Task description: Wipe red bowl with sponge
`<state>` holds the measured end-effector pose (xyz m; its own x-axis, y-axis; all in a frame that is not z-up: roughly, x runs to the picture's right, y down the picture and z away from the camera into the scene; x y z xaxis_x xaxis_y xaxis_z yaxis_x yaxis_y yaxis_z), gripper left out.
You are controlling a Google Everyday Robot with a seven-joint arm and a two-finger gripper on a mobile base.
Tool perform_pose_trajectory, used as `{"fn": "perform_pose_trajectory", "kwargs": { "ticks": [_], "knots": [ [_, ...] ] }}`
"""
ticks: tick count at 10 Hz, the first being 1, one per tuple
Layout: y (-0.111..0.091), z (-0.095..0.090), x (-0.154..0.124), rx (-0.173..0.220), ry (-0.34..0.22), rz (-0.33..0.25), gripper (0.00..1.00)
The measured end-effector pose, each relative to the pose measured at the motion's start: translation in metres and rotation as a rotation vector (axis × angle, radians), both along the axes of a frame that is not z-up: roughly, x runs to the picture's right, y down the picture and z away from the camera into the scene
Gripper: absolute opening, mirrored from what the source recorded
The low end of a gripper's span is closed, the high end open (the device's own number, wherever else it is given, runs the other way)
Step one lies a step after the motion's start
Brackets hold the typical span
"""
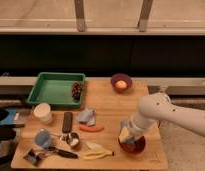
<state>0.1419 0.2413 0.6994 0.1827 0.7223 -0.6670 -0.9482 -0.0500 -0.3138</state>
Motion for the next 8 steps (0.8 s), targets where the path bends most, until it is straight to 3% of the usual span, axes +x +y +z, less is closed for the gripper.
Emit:
{"fn": "perform_pose_trajectory", "kwargs": {
  "ticks": [2,5,8],
  "knots": [
    [0.001,-0.016,-0.005,0.02,-0.015,-0.013,0.0],
    [0.023,-0.031,0.0,0.002,-0.021,-0.014,0.0],
    [0.023,-0.03,0.027,0.005,0.04,0.023,0.0]
  ]
}}
